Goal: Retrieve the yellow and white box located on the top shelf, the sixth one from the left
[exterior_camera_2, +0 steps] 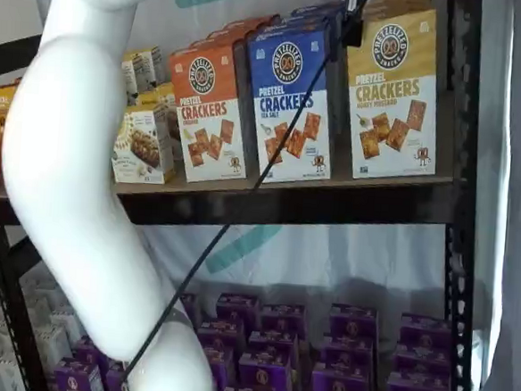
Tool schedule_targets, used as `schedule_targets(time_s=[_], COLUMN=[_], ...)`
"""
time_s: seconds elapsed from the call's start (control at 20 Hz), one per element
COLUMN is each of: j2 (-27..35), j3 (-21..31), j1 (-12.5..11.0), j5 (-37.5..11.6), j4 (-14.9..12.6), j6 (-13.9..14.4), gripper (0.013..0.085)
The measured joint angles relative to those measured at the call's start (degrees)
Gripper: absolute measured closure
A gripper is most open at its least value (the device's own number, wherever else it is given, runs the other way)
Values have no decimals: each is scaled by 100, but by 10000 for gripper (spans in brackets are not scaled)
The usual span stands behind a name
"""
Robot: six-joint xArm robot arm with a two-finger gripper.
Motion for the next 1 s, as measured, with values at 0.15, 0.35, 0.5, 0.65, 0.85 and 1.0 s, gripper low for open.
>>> schedule_targets(time_s=[0.15, 0.35, 0.5, 0.65, 0.85, 1.0], j2=[21, 138, 325, 402, 446, 490], j3=[25, -85, -360, -463, -504, -545], j1=[116, 269, 365, 396, 416, 463], j5=[-142, -284, -151, -91, -85, -79], j4=[-125, -254, -513, -626, -710, -855], j6=[6, 62, 124, 139, 128, 120], gripper=[130, 130, 130, 130, 130, 130])
